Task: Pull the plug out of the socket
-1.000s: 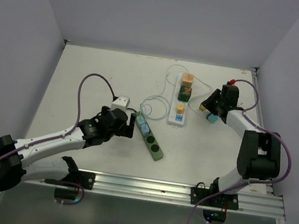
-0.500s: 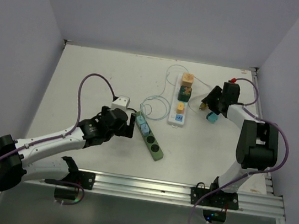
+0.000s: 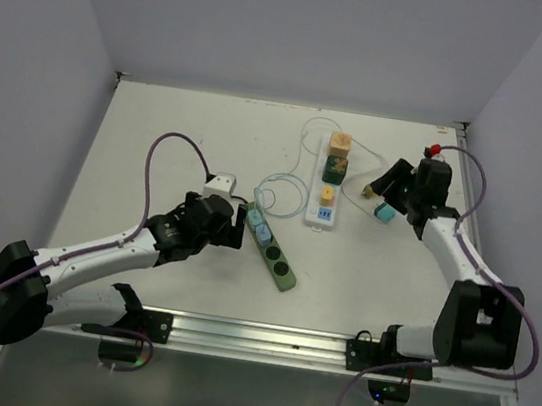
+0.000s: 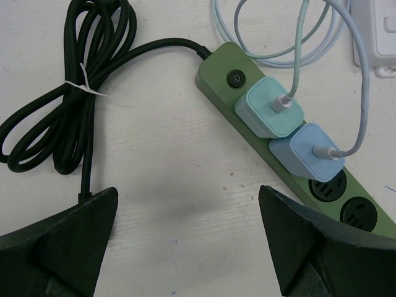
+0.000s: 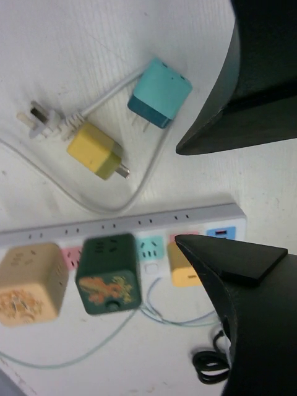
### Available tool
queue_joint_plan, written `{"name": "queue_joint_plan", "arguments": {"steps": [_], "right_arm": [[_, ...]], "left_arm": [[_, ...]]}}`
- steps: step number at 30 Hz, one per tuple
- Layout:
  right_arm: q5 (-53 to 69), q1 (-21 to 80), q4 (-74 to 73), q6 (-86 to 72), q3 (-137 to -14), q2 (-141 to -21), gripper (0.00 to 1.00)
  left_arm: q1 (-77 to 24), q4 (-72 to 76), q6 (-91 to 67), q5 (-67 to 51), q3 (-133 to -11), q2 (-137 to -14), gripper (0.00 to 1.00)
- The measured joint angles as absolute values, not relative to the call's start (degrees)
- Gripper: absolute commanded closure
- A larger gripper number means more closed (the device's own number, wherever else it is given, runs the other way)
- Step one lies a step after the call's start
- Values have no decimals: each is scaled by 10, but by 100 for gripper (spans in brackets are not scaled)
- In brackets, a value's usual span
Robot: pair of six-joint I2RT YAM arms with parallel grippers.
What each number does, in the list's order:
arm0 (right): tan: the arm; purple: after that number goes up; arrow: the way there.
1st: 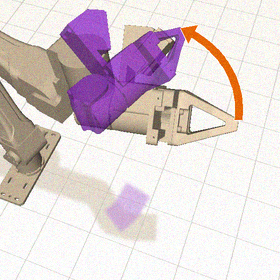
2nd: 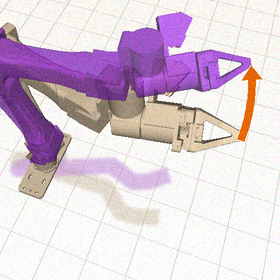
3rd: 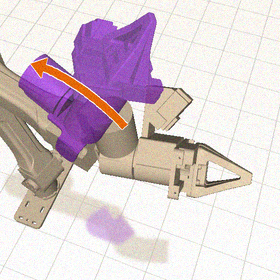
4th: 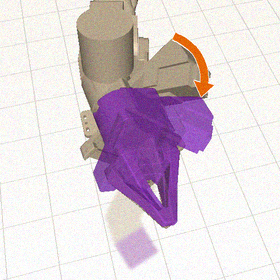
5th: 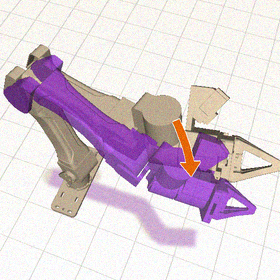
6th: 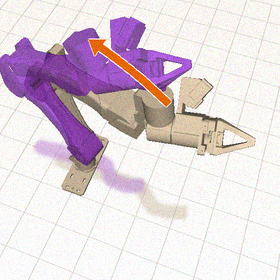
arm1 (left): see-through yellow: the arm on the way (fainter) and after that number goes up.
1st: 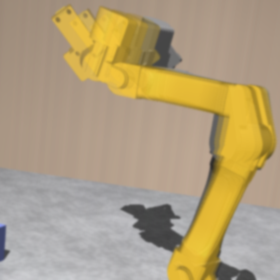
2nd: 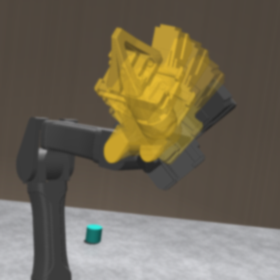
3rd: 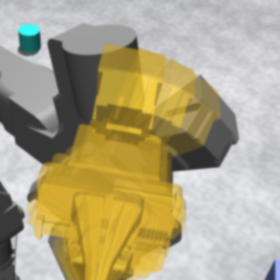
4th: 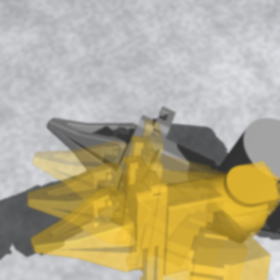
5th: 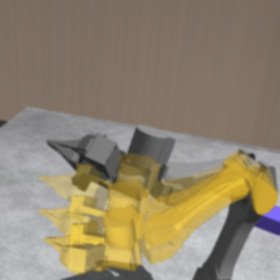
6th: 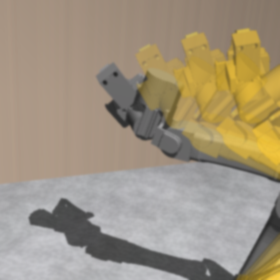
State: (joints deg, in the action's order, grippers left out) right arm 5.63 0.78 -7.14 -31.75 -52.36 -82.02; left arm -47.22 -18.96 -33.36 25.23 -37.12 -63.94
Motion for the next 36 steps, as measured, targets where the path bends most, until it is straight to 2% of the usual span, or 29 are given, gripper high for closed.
{"name": "queue_joint_plan", "arguments": {"steps": [4, 10, 14, 19, 24, 36], "right_arm": [[91, 53, -55, -295, -437, -709, 44], [108, 281, -33, -241, -345, -595, 45], [93, 379, -16, -210, -325, -577, 46], [43, 474, 15, -171, -329, -638, 46], [-24, 557, 32, -140, -368, -750, 46], [-161, 578, 90, -133, -461, -890, 47]], "left_arm": [[-454, -171, -333, 237, -372, -657, 1], [-408, -139, -331, 201, -383, -693, 3], [-402, -112, -321, 184, -400, -707, 5], [-401, -69, -309, 160, -409, -725, 11], [-399, -51, -303, 145, -409, -752, 14], [-378, -41, -290, 104, -409, -760, 17]]}}
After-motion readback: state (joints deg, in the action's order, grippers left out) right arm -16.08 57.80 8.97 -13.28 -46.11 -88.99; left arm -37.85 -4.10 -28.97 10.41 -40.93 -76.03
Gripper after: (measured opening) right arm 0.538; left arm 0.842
